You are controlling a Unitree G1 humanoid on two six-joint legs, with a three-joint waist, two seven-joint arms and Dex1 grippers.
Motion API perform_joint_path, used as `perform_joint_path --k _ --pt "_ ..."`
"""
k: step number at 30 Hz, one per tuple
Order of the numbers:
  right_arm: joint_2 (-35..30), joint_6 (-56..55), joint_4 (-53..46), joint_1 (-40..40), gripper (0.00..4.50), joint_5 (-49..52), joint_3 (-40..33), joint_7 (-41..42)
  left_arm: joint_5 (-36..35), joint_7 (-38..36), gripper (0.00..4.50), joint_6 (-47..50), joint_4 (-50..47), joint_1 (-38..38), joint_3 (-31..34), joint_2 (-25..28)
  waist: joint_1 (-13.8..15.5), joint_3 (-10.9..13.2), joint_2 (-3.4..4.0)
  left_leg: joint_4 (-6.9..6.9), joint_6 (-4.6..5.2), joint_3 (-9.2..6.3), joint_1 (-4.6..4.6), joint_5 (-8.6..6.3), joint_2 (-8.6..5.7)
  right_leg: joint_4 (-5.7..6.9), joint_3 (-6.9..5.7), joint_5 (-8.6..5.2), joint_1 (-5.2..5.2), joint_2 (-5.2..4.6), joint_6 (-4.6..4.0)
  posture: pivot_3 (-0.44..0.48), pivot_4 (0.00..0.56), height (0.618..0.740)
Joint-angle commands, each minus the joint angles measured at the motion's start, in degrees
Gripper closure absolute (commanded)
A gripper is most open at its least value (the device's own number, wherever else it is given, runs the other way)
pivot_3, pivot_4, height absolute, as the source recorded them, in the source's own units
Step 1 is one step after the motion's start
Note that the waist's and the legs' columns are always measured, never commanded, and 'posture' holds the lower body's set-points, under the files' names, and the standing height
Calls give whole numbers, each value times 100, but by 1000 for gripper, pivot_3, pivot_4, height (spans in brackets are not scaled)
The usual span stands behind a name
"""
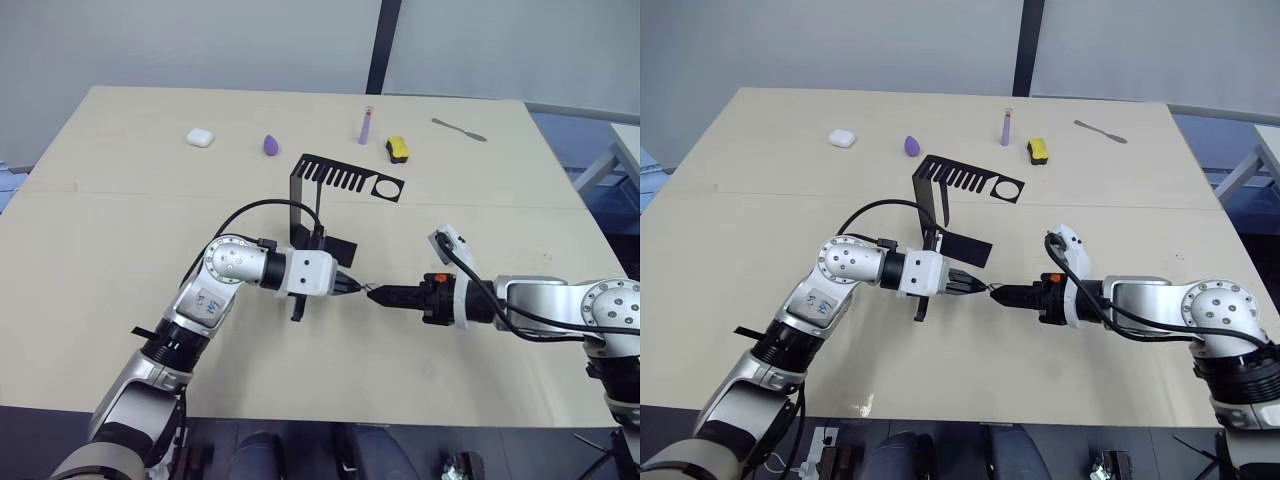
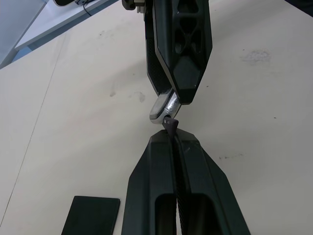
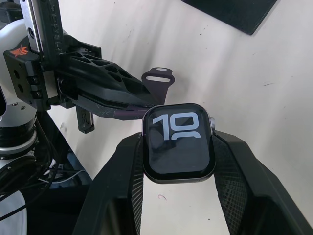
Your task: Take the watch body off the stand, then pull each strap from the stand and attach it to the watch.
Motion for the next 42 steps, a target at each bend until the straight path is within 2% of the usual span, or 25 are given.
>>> perform_joint_path --k 1,42 --pt "25 26 -273 -175 2997 215 20 176 9 55 4500 -118 -116 -101 -124 -185 -1 0 0 0 0 0 0 0 0 0 0 0 0 0 0 0 150 740" --pt "-51 136 -328 -478 2997 173 237 240 132 140 4500 -138 185 -361 -74 -443 -1 0 0 1 0 0 0 0 0 0 0 0 0 0 0 0 150 740"
